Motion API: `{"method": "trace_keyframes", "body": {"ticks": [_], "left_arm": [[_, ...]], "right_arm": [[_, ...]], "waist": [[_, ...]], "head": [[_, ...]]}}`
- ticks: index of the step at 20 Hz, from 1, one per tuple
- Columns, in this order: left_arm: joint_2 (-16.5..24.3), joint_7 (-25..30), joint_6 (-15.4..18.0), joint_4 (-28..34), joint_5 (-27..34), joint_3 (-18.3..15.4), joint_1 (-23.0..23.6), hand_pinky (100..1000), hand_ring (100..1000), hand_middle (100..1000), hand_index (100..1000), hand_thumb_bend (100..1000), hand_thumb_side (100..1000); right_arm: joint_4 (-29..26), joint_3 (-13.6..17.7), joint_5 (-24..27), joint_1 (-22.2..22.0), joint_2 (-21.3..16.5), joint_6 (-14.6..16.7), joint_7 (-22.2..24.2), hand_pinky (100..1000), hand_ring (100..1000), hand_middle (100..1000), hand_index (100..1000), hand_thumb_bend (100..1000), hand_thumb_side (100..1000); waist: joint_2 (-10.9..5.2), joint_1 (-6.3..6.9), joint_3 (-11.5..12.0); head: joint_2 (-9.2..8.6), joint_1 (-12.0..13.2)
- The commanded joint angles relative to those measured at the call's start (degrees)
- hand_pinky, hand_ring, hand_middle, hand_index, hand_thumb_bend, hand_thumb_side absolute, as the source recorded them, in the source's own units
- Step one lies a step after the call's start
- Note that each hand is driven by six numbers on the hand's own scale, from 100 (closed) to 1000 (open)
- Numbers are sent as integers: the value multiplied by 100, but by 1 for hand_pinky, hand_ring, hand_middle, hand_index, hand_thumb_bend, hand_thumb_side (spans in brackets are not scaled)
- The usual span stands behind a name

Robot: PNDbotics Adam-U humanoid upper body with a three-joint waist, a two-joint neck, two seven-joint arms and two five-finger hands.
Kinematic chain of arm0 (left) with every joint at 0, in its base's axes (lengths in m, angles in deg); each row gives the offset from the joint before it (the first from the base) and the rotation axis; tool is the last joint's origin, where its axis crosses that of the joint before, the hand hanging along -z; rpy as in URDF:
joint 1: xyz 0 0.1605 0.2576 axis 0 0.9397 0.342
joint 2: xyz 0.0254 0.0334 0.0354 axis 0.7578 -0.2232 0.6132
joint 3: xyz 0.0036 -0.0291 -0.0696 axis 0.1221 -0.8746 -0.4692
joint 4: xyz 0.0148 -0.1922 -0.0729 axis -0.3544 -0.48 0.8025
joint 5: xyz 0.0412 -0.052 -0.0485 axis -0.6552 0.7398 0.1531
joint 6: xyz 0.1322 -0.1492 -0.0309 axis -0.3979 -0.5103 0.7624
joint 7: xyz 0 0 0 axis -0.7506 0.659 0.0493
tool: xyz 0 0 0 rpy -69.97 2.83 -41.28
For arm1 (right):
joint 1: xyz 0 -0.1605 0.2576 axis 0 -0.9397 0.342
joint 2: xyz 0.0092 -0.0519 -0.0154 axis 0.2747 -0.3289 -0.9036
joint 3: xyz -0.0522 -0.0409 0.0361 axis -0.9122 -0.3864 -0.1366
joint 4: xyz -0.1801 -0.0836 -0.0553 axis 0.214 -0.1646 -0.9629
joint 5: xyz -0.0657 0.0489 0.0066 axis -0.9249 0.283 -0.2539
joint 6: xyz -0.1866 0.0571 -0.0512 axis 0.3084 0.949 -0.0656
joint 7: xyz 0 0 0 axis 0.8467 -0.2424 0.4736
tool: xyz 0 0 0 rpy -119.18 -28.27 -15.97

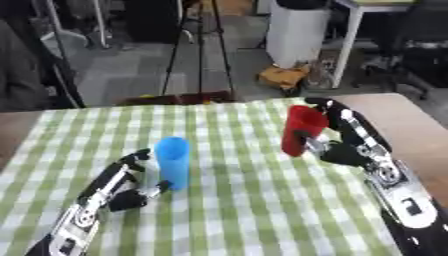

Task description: Pour the contents of one cup into another cup.

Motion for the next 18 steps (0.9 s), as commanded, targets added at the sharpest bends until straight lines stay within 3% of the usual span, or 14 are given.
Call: {"method": "trace_keyframes", "body": {"ticks": [1,18], "left_arm": [[-16,-99,3,-47,-142,-58,-149,706,802,870,979,542,600],[-186,-465,-153,-396,-744,-198,-340,720,803,860,969,555,608]], "right_arm": [[-138,35,55,91,-99,15,-13,679,610,558,867,376,289],[-167,31,95,89,-79,20,7,680,612,558,864,358,298]], "waist": [[-50,-10,-20],[-21,-1,-124]], "head": [[-13,34],[-65,103]]}}
